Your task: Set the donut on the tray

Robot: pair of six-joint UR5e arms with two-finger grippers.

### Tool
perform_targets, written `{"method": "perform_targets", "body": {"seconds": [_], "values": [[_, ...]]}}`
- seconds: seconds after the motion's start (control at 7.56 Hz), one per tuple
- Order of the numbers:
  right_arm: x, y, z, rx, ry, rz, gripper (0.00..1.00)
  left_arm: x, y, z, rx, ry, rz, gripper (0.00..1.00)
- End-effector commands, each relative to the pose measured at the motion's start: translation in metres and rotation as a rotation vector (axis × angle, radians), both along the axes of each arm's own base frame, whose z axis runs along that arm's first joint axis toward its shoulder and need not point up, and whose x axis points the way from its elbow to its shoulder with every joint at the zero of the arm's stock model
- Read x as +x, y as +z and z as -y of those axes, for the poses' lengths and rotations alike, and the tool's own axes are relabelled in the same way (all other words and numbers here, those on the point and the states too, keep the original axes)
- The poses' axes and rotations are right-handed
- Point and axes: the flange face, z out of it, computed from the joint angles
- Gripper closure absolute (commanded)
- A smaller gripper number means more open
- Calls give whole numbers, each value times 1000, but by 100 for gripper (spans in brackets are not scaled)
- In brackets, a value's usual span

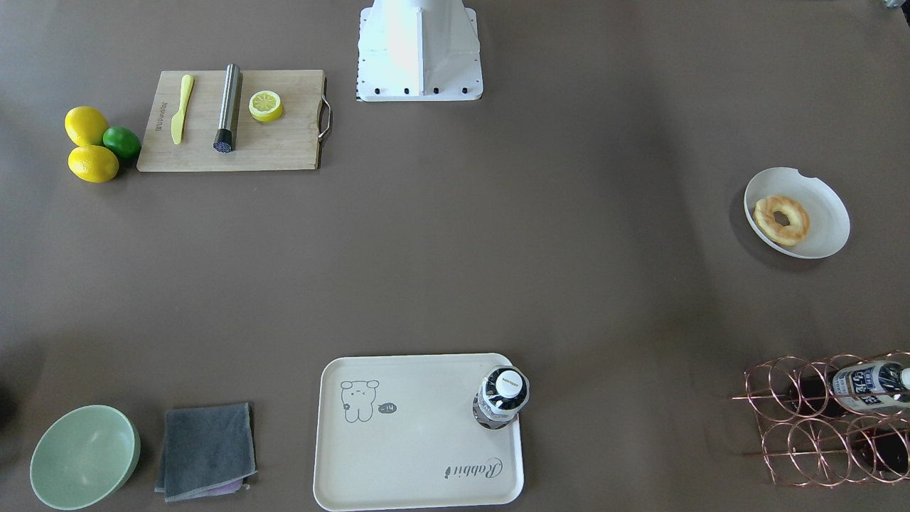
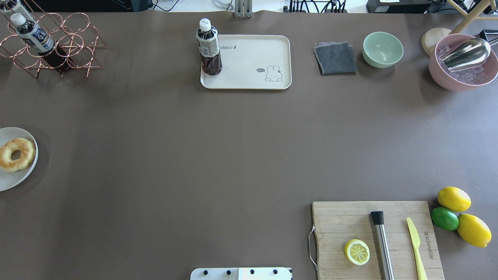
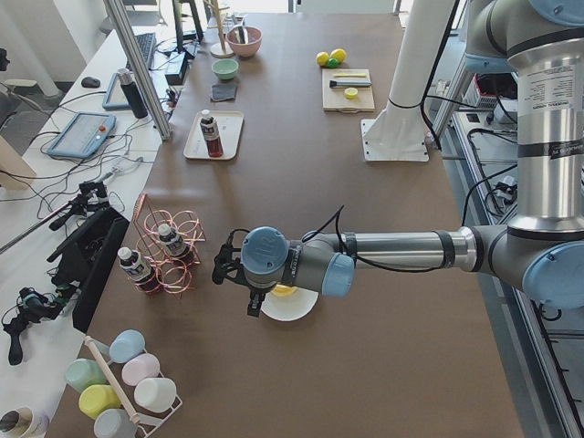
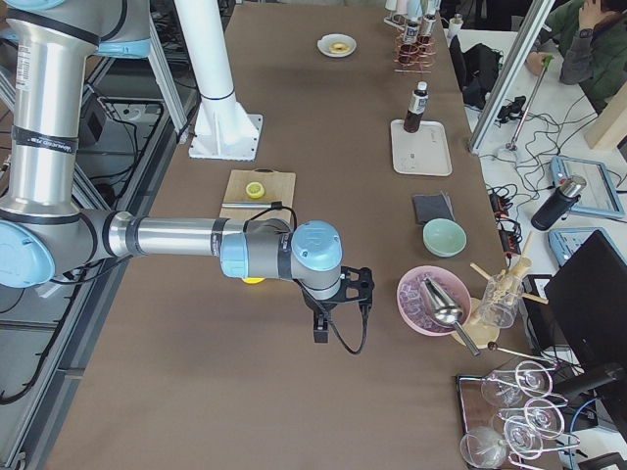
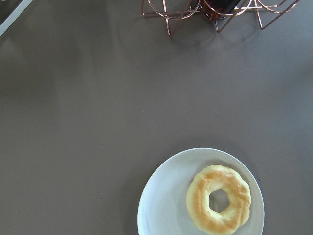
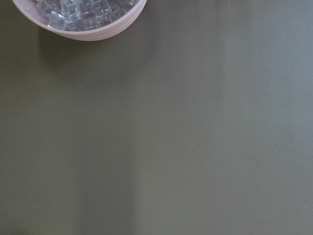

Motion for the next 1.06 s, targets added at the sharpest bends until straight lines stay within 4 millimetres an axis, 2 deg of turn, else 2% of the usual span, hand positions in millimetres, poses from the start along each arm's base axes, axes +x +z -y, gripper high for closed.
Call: {"method": "perform_targets", "body": {"seconds": [0.0, 0.13, 0.26, 0.53, 0.66, 0.93], "values": [[-2, -11, 4, 41, 7, 27, 0, 16, 10, 8, -48, -27, -13, 1], [-4, -9, 3, 62, 7, 23, 0, 40, 50, 7, -15, 17, 15, 1], [-6, -7, 3, 68, 33, 30, 0, 63, 95, 15, 7, 5, 104, 1], [-26, -10, 9, 78, 48, 28, 0, 102, 141, -1, 18, 10, 128, 2], [-28, -6, 8, 88, 44, 30, 0, 115, 151, -8, 20, 18, 123, 2], [-27, -2, 5, 91, 44, 31, 0, 123, 156, -18, -9, 60, 55, 6]]}}
